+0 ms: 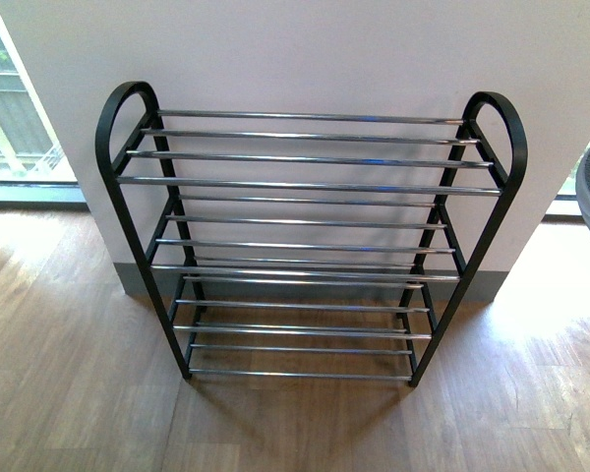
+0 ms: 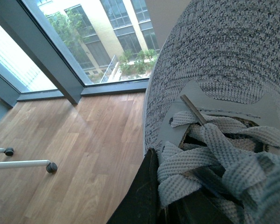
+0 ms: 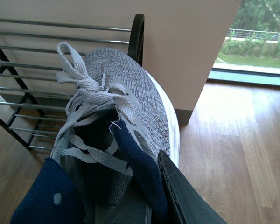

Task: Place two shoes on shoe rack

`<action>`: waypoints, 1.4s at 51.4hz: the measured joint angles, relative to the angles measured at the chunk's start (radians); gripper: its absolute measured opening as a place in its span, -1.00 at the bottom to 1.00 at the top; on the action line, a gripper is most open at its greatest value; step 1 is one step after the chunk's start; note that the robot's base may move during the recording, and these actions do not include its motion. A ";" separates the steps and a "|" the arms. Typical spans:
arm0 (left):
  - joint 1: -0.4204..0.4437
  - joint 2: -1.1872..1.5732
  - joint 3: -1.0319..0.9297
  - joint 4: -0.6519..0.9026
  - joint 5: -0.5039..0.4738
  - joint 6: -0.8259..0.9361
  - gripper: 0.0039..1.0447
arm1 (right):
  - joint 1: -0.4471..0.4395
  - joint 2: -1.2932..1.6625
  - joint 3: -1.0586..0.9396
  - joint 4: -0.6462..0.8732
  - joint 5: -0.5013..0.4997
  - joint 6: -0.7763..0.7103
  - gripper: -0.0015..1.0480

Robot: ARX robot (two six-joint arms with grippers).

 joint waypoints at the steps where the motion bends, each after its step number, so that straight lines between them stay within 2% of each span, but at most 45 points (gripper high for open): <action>1: 0.000 0.000 0.000 0.000 0.000 0.000 -0.97 | 0.000 0.000 0.000 0.000 0.000 0.000 -0.97; 28: 0.000 0.001 0.000 0.000 -0.001 0.000 -0.97 | 0.001 0.000 0.000 0.000 -0.002 0.000 -0.97; 31: 0.000 0.000 0.000 0.000 -0.003 0.000 -0.97 | -0.008 0.001 -0.027 0.091 -0.082 0.063 -0.97; 34: 0.000 0.000 0.000 0.000 -0.006 0.000 -0.97 | 0.011 0.019 -0.035 0.153 -0.092 0.092 -0.97; 40: 0.000 0.000 0.000 0.000 0.002 0.000 -0.97 | 0.175 0.121 0.051 0.145 0.053 0.124 -0.97; 44: 0.000 0.000 0.000 0.000 0.002 0.000 -0.97 | 0.328 0.260 0.173 0.145 0.164 0.133 -0.97; 48: 0.000 0.000 0.000 0.000 0.001 0.000 -0.97 | 0.435 0.401 0.300 0.144 0.231 0.178 -0.97; 55: 0.000 0.000 0.000 0.000 0.001 0.000 -0.97 | 0.497 0.550 0.422 0.166 0.316 0.226 -0.97; 64: 0.000 0.000 0.000 0.000 0.000 0.000 -0.97 | 0.557 0.724 0.562 0.087 0.467 0.329 -0.97; 72: 0.000 0.000 0.000 0.000 0.001 0.000 -0.97 | 0.572 0.891 0.666 0.044 0.564 0.446 -0.97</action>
